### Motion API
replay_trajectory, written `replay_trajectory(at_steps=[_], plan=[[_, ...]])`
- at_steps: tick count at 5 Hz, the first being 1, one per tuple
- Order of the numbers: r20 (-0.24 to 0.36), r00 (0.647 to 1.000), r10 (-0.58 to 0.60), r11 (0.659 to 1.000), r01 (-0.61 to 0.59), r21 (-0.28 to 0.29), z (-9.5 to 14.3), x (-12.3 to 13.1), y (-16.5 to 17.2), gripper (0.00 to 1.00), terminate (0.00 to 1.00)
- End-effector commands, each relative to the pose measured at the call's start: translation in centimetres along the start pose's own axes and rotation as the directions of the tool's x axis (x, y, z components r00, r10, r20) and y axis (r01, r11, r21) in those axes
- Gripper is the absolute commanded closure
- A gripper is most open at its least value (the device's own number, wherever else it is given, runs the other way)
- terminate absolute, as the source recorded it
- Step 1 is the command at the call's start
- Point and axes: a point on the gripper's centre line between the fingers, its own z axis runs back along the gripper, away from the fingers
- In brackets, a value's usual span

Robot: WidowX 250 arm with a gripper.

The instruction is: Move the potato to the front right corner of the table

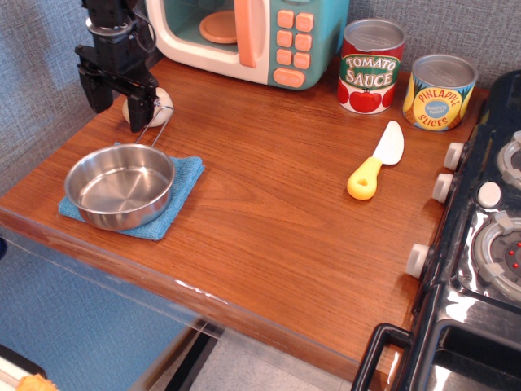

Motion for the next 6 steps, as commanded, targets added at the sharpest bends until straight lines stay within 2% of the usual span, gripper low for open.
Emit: replay_trajectory(at_steps=[1, 3, 4, 5, 6], plan=[[0.027, 1.000, 0.007, 1.000, -0.008, 0.029, 1.1, 2.1, 0.1, 0.00, 0.00], [0.029, 0.998, 0.057, 0.998, -0.057, -0.013, 0.9, 2.7, -0.3, 0.00, 0.00], [0.019, 0.997, 0.072, 0.997, -0.071, -0.016, 0.7, 2.7, -0.5, 0.00, 0.00], [0.027, 0.995, 0.095, 0.995, -0.095, -0.011, 1.0, 2.3, -0.5, 1.00, 0.00], [0.044, 0.993, 0.105, 0.994, -0.107, 0.032, 2.7, 2.0, -0.2, 1.00, 0.00]])
